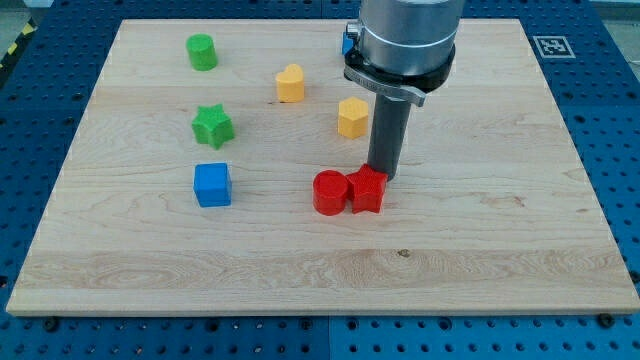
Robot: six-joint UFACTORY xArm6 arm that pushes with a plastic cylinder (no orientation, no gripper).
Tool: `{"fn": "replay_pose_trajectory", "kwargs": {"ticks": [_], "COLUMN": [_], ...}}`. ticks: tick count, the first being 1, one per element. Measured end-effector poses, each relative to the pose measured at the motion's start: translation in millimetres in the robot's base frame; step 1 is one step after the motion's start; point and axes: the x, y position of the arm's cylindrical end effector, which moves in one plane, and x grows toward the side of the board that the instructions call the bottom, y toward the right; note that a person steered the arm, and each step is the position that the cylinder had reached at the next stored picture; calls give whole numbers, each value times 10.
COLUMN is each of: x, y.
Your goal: Push the hexagon towards the yellow heart
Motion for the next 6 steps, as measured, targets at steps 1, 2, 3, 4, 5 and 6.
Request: {"fn": "replay_pose_trajectory", "kwargs": {"ticks": [1,2,3,4,5,6], "x": [0,-8,-445,-606,-622,-765], "y": [-24,-24,-24,-146,-379,-497]}}
